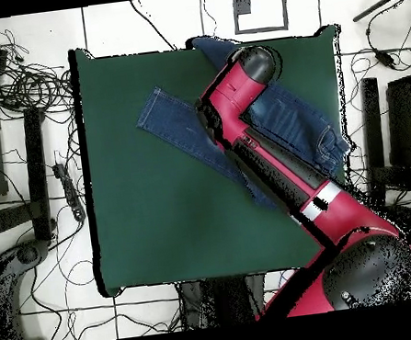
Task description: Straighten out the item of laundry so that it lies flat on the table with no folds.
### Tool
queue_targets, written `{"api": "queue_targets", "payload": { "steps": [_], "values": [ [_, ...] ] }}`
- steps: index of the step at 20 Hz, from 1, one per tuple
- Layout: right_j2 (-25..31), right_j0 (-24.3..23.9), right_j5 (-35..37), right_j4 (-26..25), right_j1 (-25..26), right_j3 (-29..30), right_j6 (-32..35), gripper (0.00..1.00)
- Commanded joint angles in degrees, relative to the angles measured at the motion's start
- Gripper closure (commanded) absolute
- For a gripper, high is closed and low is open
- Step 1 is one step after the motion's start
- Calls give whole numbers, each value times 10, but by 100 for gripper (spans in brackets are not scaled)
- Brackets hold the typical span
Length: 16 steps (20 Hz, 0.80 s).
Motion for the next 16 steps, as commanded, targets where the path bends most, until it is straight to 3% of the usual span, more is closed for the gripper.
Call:
{"api": "queue_targets", "payload": {
  "steps": [1,6,7,10,16],
  "values": [
    [-16,11,-10,50,41,-9,-137,100],
    [-22,4,-26,52,37,-12,-163,100],
    [-20,4,-32,56,37,-15,-164,0],
    [-13,3,-55,77,37,-18,-163,0],
    [-19,8,-58,68,36,-18,-155,0]
  ]
}}
